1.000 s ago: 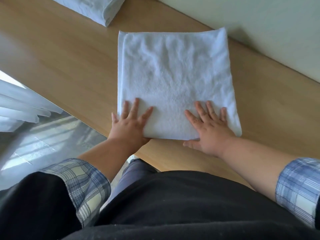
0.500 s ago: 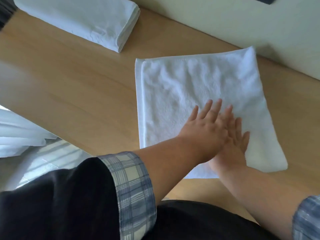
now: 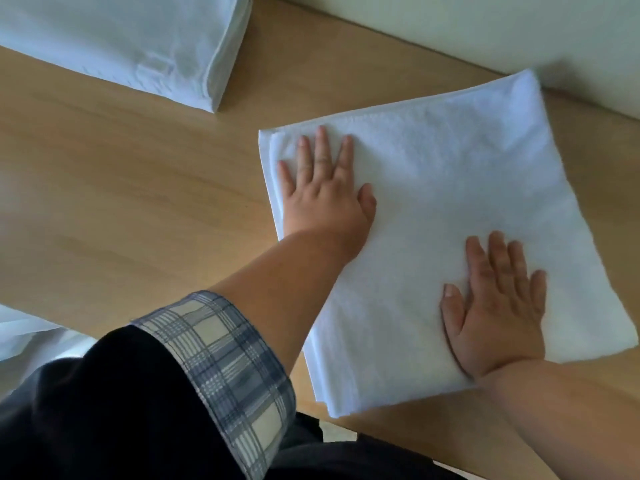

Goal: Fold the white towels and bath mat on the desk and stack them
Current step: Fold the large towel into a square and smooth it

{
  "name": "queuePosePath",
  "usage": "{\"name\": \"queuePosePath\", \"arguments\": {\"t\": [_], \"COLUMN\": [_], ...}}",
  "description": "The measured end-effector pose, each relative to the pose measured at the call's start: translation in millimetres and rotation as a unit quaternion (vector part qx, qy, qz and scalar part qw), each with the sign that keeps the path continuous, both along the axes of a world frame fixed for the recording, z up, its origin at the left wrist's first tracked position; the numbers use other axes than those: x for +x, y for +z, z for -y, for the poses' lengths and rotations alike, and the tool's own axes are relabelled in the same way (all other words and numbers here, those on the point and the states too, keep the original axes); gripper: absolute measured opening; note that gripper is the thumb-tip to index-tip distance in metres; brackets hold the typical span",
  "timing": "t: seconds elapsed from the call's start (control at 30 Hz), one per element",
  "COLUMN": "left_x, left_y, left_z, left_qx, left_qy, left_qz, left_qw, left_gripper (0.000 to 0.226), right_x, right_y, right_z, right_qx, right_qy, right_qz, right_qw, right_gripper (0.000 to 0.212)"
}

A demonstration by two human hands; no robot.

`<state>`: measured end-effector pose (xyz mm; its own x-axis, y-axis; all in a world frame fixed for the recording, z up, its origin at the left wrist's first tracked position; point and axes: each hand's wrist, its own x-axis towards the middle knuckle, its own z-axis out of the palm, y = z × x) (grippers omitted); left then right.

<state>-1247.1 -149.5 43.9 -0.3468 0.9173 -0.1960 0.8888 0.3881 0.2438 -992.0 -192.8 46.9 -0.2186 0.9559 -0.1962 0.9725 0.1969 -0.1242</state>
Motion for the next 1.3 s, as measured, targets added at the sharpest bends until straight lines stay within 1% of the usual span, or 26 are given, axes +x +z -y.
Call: {"name": "queuePosePath", "arguments": {"t": [0.17,0.3,0.33,0.37,0.4,0.43,0.47,0.5,0.53,0.57,0.6,0.63,0.67,0.73,0.8,0.87,0.9,0.93,0.97,1.03,1.07,1.1,1.17,1.2,1.3], "left_x": [-9.4,-38.3,-40.6,-36.3,-23.9,-3.5,22.3,52.3,80.3,100.1,108.0,103.0,89.5,51.5,8.0,-22.3,-26.3,-21.5,-9.2,27.9,43.2,51.4,50.8,47.7,45.4], "left_y": [0.0,6.3,9.6,14.1,19.9,26.8,32.6,36.3,37.9,37.3,32.9,25.9,18.9,7.7,4.6,9.0,12.6,16.7,20.3,23.1,21.8,18.7,8.8,5.9,4.3], "left_z": [1.1,-4.4,-7.2,-9.4,-10.3,-9.0,-4.2,4.3,15.3,25.6,30.2,27.6,20.1,-1.5,-27.5,-46.0,-49.3,-48.9,-43.3,-17.1,-1.3,10.6,18.9,18.9,17.0], "left_qx": [-0.008,-0.049,-0.049,-0.028,0.013,0.065,0.112,0.137,0.123,0.077,0.021,-0.024,-0.042,-0.025,-0.029,-0.052,-0.051,-0.037,-0.006,0.051,0.045,0.016,-0.035,-0.042,-0.023], "left_qy": [0.031,0.114,0.131,0.135,0.117,0.070,-0.010,-0.113,-0.212,-0.282,-0.317,-0.320,-0.306,-0.248,-0.163,-0.074,-0.039,-0.025,-0.043,-0.162,-0.218,-0.241,-0.208,-0.195,-0.200], "left_qz": [-0.002,0.005,-0.007,-0.028,-0.040,-0.032,-0.002,0.034,0.060,0.076,0.079,0.072,0.051,0.004,-0.036,-0.045,-0.045,-0.048,-0.048,-0.020,-0.011,-0.009,-0.021,-0.035,-0.057], "left_qw": [0.999,0.992,0.990,0.990,0.992,0.995,0.994,0.984,0.968,0.953,0.945,0.944,0.950,0.968,0.986,0.995,0.997,0.998,0.998,0.985,0.975,0.970,0.977,0.979,0.978], "left_gripper": [0.071,0.069,0.068,0.067,0.069,0.074,0.077,0.076,0.070,0.064,0.062,0.063,0.066,0.070,0.070,0.071,0.070,0.069,0.068,0.069,0.066,0.063,0.063,0.065,0.068], "right_x": [-0.6,-3.1,-3.6,-4.0,-4.5,-4.6,-4.9,-4.6,-4.3,-4.1,-4.1,-4.5,-4.8,-5.8,-5.0,-4.2,-4.1,-4.2,-4.3,-5.0,-5.3,-5.8,-5.7,-5.1,-5.2], "right_y": [0.6,3.3,4.4,5.3,6.1,6.9,7.1,6.7,5.7,4.5,3.4,3.1,3.6,4.7,3.7,2.6,3.0,3.3,3.8,5.1,5.5,5.5,5.1,4.5,3.5], "right_z": [3.2,2.9,3.2,3.5,3.7,3.8,3.3,2.8,2.7,2.6,2.4,2.1,1.8,1.7,2.4,2.6,2.3,1.9,2.0,2.2,2.6,3.0,3.5,3.4,2.1], "right_qx": [0.009,0.003,0.001,-0.001,-0.004,-0.008,-0.010,-0.014,-0.020,-0.027,-0.031,-0.028,-0.022,-0.010,-0.007,-0.015,-0.020,-0.023,-0.024,-0.022,-0.019,-0.016,-0.013,-0.011,-0.009], "right_qy": [0.000,0.004,0.003,0.003,0.003,0.004,0.005,0.008,0.013,0.016,0.013,0.005,-0.003,-0.001,0.003,0.003,0.003,0.002,0.003,0.005,0.006,0.007,0.007,0.007,0.010], "right_qz": [-0.001,0.008,0.007,0.007,0.008,0.010,0.013,0.018,0.028,0.039,0.041,0.032,0.017,-0.004,-0.002,0.003,0.003,0.004,0.004,0.005,0.004,0.002,-0.004,-0.007,-0.014], "right_qw": [1.000,1.000,1.000,1.000,1.000,1.000,1.000,1.000,0.999,0.999,0.999,0.999,1.000,1.000,1.000,1.000,1.000,1.000,1.000,1.000,1.000,1.000,1.000,1.000,1.000], "right_gripper": [0.071,0.071,0.071,0.071,0.071,0.071,0.072,0.073,0.075,0.076,0.074,0.071,0.070,0.071,0.071,0.070,0.069,0.069,0.069,0.070,0.070,0.071,0.071,0.071,0.071]}}
